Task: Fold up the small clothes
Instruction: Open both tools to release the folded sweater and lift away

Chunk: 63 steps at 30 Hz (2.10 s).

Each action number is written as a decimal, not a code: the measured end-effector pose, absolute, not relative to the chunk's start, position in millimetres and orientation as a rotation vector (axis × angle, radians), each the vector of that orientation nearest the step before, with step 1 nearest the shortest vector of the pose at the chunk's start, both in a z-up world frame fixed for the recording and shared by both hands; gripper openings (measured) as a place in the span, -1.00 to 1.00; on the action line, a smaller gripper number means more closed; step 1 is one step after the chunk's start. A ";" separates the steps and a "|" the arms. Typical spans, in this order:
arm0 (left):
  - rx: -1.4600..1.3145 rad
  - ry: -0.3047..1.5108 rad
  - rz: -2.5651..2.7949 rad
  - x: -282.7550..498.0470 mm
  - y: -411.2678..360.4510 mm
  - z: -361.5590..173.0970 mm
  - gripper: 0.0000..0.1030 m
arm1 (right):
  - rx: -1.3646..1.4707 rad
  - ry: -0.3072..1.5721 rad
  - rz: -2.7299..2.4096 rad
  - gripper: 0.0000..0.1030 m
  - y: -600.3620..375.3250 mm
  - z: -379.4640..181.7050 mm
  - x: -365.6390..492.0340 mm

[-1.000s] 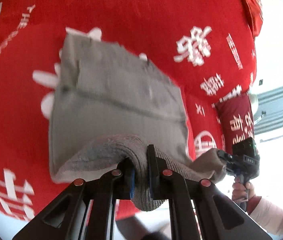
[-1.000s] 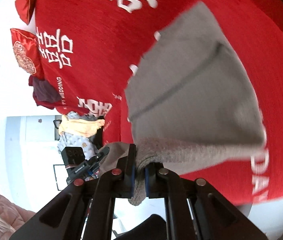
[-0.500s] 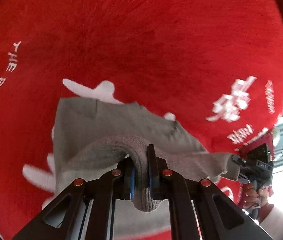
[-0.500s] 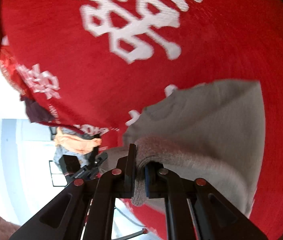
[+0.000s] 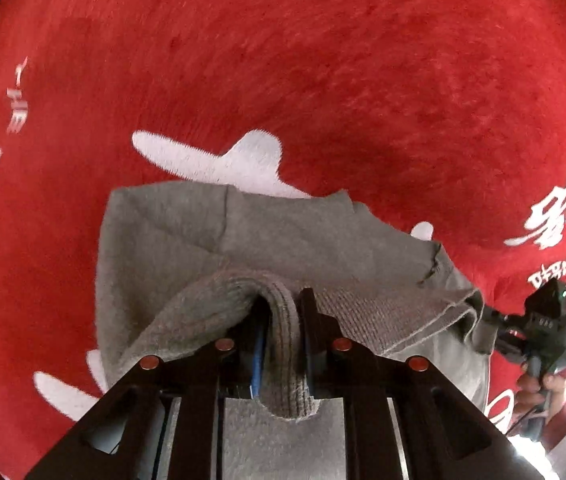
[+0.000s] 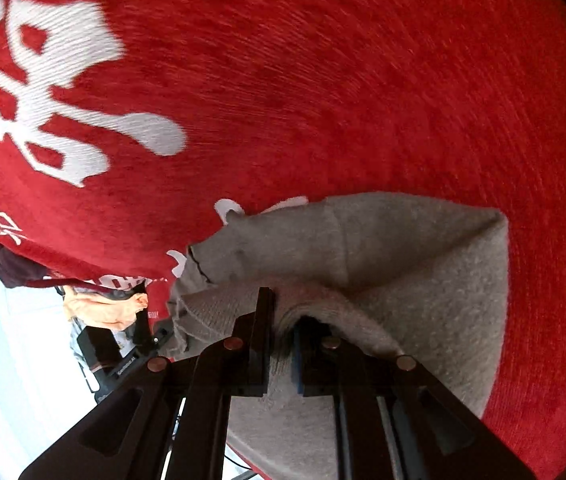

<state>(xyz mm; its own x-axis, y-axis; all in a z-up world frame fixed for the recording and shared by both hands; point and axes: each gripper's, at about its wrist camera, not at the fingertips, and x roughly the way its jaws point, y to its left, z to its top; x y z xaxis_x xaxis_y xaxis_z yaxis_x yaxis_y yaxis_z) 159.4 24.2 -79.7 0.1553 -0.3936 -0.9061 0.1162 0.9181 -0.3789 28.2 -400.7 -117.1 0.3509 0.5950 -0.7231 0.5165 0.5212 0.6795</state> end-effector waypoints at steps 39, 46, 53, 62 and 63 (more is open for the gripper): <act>-0.128 1.513 -0.335 43.5 106.7 -67.5 0.67 | 0.516 1.407 0.004 -0.15 -298.9 -22.5 -66.7; -0.129 1.548 -0.518 45.2 101.9 -82.2 0.42 | 0.565 1.454 0.074 -0.15 -213.4 -41.3 -83.5; -0.176 1.551 -0.629 44.8 112.6 -88.6 -0.03 | 0.652 1.516 0.060 -0.15 -164.0 -69.6 -100.0; -0.215 1.570 -0.690 44.3 121.0 -95.1 -0.58 | 1.086 1.403 -0.077 0.22 -184.3 -106.4 -114.5; -0.212 1.571 -0.685 43.9 124.4 -96.0 -0.63 | 1.143 1.389 -0.102 0.21 -187.8 -111.6 -117.4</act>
<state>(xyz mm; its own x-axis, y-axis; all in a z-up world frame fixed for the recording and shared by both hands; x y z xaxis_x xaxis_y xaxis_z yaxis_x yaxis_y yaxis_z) 43.9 124.4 -96.0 -0.1378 -0.5212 -0.8423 0.2630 0.8006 -0.5384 -117.4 -187.8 -111.6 0.2657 0.5462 -0.7944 0.6560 0.5014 0.5642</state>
